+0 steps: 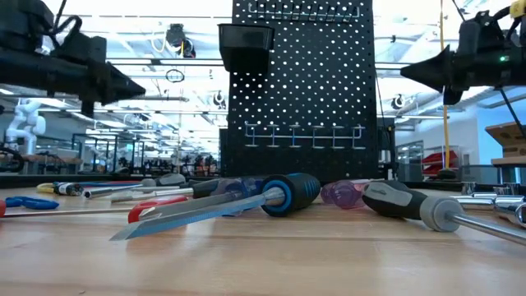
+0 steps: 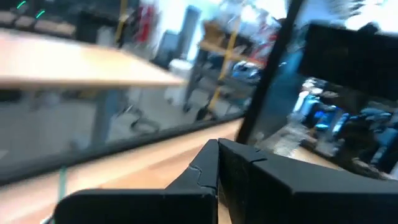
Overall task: Hang tools onto peg board
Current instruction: Put the socket in the black bin on the peg board
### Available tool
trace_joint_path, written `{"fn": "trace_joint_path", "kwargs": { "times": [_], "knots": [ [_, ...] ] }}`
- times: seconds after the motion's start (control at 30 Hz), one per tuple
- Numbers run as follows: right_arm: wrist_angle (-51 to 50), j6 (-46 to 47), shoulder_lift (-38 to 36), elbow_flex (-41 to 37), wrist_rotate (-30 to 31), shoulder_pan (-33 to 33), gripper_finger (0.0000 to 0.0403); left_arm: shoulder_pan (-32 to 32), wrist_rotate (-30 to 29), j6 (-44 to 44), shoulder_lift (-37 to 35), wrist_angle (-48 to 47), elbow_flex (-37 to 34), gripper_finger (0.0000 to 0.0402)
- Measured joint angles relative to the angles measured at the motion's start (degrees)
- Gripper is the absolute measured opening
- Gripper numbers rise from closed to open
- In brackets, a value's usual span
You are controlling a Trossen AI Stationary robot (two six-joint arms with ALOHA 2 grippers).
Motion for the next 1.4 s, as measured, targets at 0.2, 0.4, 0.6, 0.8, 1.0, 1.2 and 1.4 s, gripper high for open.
{"fn": "trace_joint_path", "kwargs": {
  "times": [0.2, 0.4, 0.6, 0.8, 1.0, 1.2, 1.4],
  "knots": [
    [3.4, 2.0, 0.0, 0.0, 0.4, 0.0, 0.0004, 0.0, 5.4, 6.6, 0.2, 5.4, 1.5, 0.0009],
    [6.3, -0.2, 0.5, 0.0, -1.0, 0.0, 0.0042, 0.0, 9.5, 13.5, 2.7, 5.7, 6.3, 0.0010],
    [7.8, -0.5, 3.5, 0.5, -1.0, 0.0, 0.0089, 0.0, 9.9, 18.6, 9.2, 5.8, 8.9, 0.0059],
    [7.6, -3.5, 11.0, 7.1, -1.0, 0.0, 0.0115, 0.0, 10.3, 17.3, 15.7, 9.1, 9.1, 0.0119],
    [-0.6, -4.5, 23.0, 15.5, -1.2, 0.0, 0.0118, -0.1, 12.8, 17.1, 21.3, -1.1, 15.5, 0.0127],
    [-9.0, -2.8, 35.0, 23.1, -3.6, 0.0, 0.0118, -0.2, 13.2, 17.0, 26.4, -12.8, 22.9, 0.0127],
    [-19.0, 3.5, 43.5, 32.0, -15.6, 1.5, 0.0118, -2.1, 16.2, 17.5, 28.8, -14.0, 23.4, 0.0127]
  ]
}}
